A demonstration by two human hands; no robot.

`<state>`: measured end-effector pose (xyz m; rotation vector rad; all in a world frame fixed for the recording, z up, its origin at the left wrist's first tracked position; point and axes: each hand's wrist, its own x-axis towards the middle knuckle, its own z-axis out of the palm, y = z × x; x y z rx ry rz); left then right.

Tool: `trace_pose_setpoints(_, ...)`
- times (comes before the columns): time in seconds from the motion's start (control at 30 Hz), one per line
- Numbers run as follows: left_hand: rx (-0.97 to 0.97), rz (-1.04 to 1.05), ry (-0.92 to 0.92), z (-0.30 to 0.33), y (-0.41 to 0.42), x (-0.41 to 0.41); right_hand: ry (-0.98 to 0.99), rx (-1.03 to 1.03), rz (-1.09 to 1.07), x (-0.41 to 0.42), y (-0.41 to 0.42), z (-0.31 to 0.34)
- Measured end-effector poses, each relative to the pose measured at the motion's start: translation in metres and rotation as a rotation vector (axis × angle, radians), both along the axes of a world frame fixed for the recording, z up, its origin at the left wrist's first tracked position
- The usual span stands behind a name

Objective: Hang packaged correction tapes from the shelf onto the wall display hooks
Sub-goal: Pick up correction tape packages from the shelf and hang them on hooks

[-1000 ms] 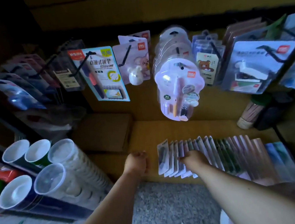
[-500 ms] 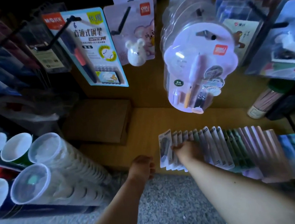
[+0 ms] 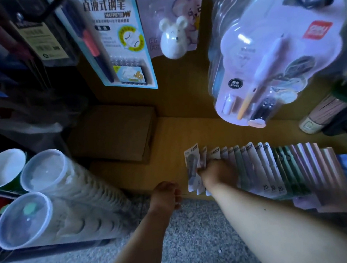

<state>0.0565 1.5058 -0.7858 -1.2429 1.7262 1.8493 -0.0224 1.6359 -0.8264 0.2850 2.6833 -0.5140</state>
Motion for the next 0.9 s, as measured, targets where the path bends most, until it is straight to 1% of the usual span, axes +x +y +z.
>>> trace_pose_setpoints(0.07, 0.01, -0.008, -0.008, -0.004, -0.002, 0.001, -0.061, -0.066, -0.071, -0.001, -0.006, 0.005)
trace_pose_setpoints(0.13, 0.009, -0.01, -0.013, -0.006, -0.004, 0.002, -0.069, -0.114, -0.102, 0.001, -0.009, 0.011)
trace_pose_setpoints(0.23, 0.022, 0.001, -0.011, -0.007, -0.005, 0.002, -0.08, -0.106, -0.072, 0.002, -0.011, 0.017)
trace_pose_setpoints(0.33, 0.021, 0.008, -0.018, -0.007, -0.006, 0.001, -0.055, 0.0, -0.024, 0.004, -0.007, 0.022)
trace_pose_setpoints(0.37, 0.011, 0.007, -0.014, -0.006, -0.006, 0.002, -0.042, 0.005, -0.013, 0.004, -0.005, 0.023)
trace_pose_setpoints(0.4, -0.006, 0.011, -0.008, -0.006, -0.006, 0.001, -0.06, -0.021, -0.022, 0.006, -0.005, 0.024)
trace_pose_setpoints(0.47, -0.034, -0.009, 0.029, -0.004, -0.006, 0.0, -0.067, -0.148, -0.062, 0.007, -0.006, 0.021)
trace_pose_setpoints(0.53, 0.0, -0.026, 0.056, -0.001, -0.004, -0.002, -0.095, -0.279, -0.109, 0.007, -0.005, 0.027)
trace_pose_setpoints(0.6, 0.085, 0.053, 0.086, 0.006, -0.001, -0.002, -0.147, -0.426, -0.128, 0.008, -0.003, 0.039)
trace_pose_setpoints(0.67, 0.277, 0.151, 0.154, 0.008, 0.0, 0.001, -0.151, -0.541, -0.121, 0.01, -0.001, 0.049)
trace_pose_setpoints(0.73, 0.452, 0.164, 0.251, 0.009, -0.001, 0.008, -0.167, -0.625, -0.105, 0.013, 0.001, 0.052)
trace_pose_setpoints(0.8, 0.529, 0.173, 0.295, 0.009, 0.0, 0.012, -0.191, -0.652, -0.091, 0.017, 0.001, 0.053)
trace_pose_setpoints(0.9, 0.581, 0.232, 0.3, 0.008, 0.0, 0.011, -0.164, -0.702, -0.104, 0.019, 0.004, 0.055)
